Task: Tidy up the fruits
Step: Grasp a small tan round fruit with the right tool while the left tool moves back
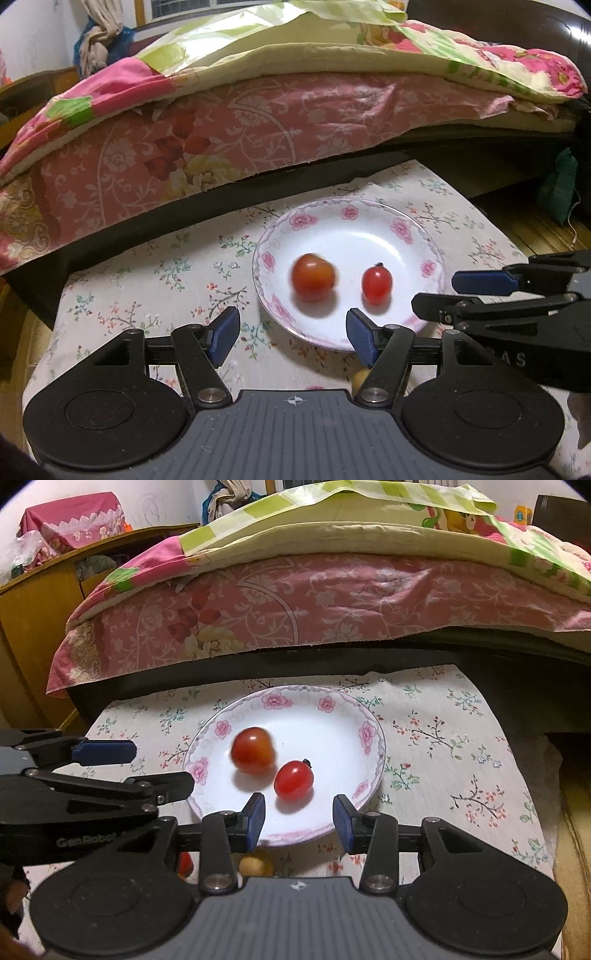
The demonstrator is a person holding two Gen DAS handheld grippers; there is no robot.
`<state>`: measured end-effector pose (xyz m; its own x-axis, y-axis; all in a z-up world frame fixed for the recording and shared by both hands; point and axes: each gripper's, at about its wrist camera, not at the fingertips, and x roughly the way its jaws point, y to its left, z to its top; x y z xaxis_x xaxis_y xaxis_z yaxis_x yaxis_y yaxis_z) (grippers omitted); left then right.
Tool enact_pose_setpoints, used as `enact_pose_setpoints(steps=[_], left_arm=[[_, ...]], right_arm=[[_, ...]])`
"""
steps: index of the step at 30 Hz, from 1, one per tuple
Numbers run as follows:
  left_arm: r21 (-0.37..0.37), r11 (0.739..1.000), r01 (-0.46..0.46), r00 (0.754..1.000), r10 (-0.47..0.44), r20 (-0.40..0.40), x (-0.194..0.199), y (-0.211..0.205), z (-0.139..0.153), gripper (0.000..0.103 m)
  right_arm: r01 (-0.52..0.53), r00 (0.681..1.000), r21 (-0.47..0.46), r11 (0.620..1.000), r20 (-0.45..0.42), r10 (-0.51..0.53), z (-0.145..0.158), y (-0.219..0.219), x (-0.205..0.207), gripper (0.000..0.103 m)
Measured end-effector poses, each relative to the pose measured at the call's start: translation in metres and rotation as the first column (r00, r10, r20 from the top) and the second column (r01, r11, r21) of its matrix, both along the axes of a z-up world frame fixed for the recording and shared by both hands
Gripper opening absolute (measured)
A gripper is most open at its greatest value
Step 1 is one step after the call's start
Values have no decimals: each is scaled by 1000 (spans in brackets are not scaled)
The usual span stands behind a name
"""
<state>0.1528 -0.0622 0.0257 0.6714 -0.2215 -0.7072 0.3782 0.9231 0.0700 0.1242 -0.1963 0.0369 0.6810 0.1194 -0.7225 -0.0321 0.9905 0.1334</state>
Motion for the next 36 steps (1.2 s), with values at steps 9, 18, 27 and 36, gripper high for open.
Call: enact_pose_setpoints(steps=[9,18,27,36], left_arm=[[-13,1000,17,1000,-17,-21,-34,15,9,73],[0,1000,24,998,-24,-66,-68,26,-1,74],[38,999,23,995,-19,-94,-90,48,-7,77],[28,999,24,991,-20,-132,-83,51,-20,77]], right_arm=[[2,1000,7,1000,-14,-2,10,3,-31,42],[-22,998,-8,1000,-51,22,13,13,-69,47],[-121,988,-14,993,-96,120,-1,43,-85,47],[-223,970,-60,973,-111,215,-20,66,-73,46]])
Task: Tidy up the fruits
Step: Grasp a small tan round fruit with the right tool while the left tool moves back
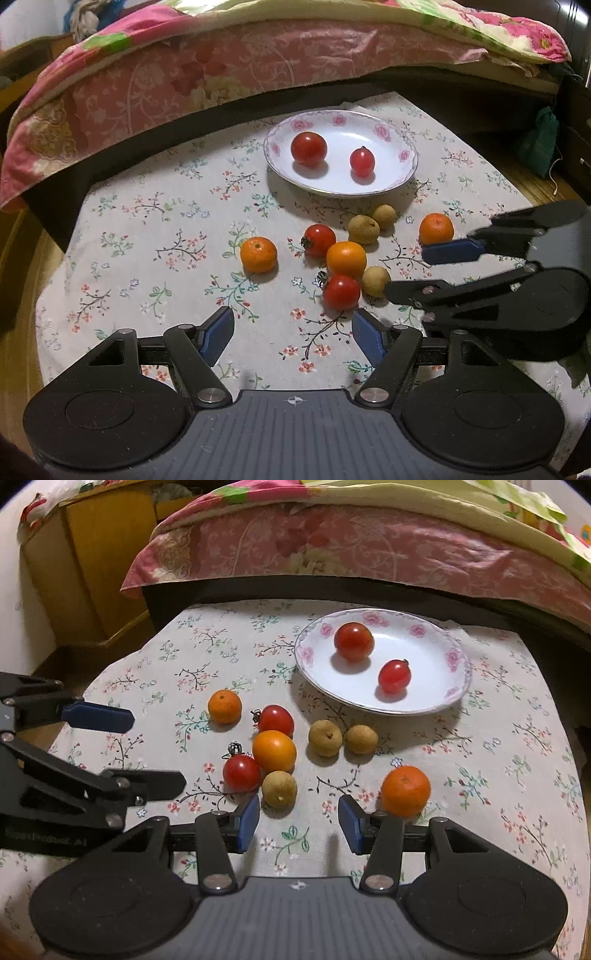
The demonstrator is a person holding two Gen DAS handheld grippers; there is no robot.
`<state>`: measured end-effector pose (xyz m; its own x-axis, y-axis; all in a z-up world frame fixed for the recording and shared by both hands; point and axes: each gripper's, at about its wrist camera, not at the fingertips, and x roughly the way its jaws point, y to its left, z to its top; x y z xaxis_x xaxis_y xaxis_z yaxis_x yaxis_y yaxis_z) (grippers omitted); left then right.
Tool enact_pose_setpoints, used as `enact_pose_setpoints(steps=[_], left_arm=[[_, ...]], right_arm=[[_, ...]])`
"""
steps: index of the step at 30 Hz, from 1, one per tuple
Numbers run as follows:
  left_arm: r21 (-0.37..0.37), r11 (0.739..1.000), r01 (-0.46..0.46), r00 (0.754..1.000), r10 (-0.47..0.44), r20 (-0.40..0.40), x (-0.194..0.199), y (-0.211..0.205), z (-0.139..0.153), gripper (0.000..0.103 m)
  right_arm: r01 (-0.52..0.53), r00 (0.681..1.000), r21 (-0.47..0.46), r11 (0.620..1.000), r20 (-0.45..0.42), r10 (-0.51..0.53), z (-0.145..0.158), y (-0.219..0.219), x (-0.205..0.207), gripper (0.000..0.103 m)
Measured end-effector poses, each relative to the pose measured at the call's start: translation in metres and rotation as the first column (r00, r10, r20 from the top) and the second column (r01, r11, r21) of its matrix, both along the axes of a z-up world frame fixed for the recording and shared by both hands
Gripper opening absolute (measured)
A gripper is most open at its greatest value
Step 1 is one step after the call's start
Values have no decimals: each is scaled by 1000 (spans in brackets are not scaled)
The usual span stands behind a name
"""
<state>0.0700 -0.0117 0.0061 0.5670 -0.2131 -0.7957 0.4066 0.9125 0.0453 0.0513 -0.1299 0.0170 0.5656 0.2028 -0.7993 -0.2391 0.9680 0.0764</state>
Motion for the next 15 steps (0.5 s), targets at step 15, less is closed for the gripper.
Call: enact_pose_setpoints(steps=[15], left_arm=[[-6,1000,-25,999,24,-43,4,15,-13,78]], right_arm=[[-94,995,-39,995,-17,94,-21,21,18,25]])
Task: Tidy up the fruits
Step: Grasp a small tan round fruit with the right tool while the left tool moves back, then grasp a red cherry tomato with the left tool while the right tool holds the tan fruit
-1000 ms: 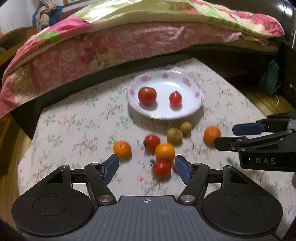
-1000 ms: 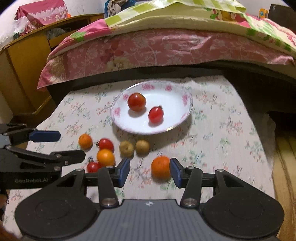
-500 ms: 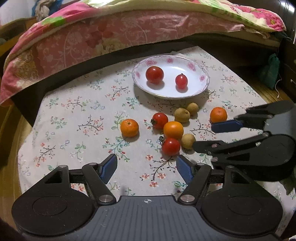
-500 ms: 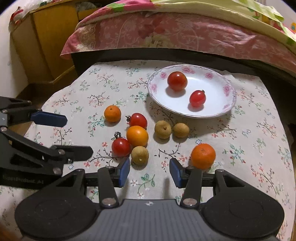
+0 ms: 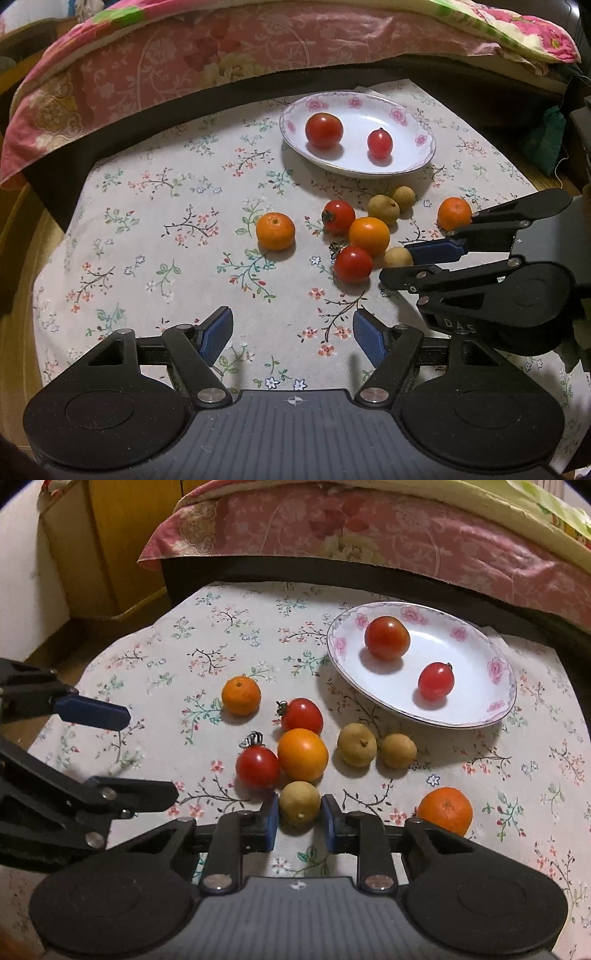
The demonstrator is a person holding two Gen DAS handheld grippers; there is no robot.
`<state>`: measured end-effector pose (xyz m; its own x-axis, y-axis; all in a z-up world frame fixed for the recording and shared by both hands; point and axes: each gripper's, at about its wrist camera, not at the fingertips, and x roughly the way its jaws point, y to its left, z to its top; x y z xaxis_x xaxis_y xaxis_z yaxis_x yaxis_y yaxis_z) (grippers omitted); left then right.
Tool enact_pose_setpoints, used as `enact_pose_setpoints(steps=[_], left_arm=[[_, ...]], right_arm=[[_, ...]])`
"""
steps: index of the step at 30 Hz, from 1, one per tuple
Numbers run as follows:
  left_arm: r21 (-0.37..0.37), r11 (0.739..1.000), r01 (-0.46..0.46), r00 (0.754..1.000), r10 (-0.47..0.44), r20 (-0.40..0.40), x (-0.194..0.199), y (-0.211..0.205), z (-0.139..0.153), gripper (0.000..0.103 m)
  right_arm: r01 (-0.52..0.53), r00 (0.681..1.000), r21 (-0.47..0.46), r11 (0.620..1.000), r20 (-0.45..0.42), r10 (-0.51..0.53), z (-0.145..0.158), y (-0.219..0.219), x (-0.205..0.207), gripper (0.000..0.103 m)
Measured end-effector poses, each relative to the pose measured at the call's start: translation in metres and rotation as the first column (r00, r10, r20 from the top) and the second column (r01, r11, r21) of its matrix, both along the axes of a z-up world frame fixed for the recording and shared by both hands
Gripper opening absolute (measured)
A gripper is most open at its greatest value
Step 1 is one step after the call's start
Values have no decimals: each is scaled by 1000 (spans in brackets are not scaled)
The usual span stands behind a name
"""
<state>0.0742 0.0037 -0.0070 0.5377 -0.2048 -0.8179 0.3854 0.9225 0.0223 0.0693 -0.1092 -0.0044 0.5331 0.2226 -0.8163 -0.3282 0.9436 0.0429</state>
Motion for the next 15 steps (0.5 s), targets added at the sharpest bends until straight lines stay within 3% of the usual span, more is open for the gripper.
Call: enact_pose_setpoints(steps=[8,15], left_arm=[[-3,999,51,999,-51,14,7,-15,-3,78],[2,993,122,992,-122,35,13,-39,-10,72]], right_arm=[[12,1000,10,1000,-6,-12,3,-5,-1,25],[91,996,43,995,0,-91,17,-30,-7,25]])
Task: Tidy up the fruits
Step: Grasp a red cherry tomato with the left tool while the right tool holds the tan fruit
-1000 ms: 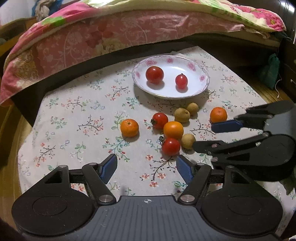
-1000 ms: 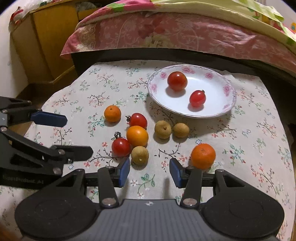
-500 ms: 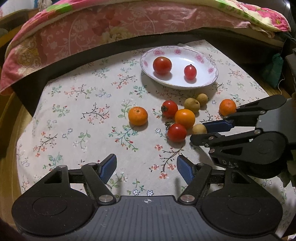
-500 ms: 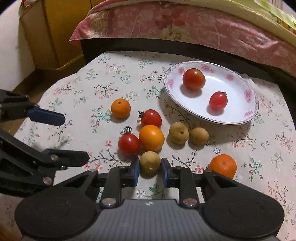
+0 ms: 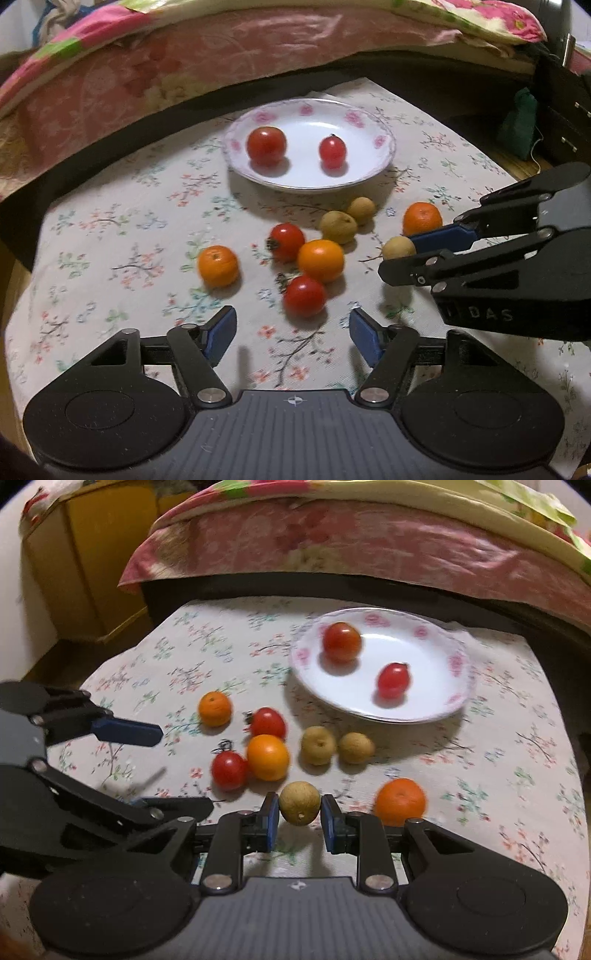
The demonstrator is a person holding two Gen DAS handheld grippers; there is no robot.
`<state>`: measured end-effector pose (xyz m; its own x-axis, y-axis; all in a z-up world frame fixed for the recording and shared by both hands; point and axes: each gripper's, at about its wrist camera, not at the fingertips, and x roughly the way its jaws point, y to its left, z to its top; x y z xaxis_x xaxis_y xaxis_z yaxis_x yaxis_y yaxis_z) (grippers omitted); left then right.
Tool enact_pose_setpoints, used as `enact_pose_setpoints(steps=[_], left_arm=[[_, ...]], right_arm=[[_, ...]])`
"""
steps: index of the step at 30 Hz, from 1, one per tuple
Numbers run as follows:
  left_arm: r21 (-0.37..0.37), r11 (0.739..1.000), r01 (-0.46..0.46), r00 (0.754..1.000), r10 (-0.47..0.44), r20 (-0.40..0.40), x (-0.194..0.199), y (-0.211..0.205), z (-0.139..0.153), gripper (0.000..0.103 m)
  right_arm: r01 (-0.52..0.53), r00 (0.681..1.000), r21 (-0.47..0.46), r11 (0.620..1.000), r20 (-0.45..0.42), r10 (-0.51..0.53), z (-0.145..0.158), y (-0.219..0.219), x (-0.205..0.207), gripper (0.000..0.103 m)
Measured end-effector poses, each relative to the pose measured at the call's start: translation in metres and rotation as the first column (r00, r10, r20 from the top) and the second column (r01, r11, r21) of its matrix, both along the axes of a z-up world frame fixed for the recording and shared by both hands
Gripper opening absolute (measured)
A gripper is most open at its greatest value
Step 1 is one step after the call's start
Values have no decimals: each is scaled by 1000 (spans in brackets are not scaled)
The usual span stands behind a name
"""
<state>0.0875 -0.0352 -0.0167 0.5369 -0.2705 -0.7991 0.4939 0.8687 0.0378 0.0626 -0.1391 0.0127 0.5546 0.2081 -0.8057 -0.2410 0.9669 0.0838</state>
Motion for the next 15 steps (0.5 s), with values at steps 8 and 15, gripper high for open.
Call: enact_pose_setpoints(steps=[8,15], left_arm=[[-12,1000,-23,999,23,-41,17,-11,-13,53],[-25,999,-45,998,44,-44,19,-8,-13,38]], right_arm=[[30,999,36,999,-15,-29,3,-14,2,25],[35,999,45,998,-31,-34,0,-17,2,25]])
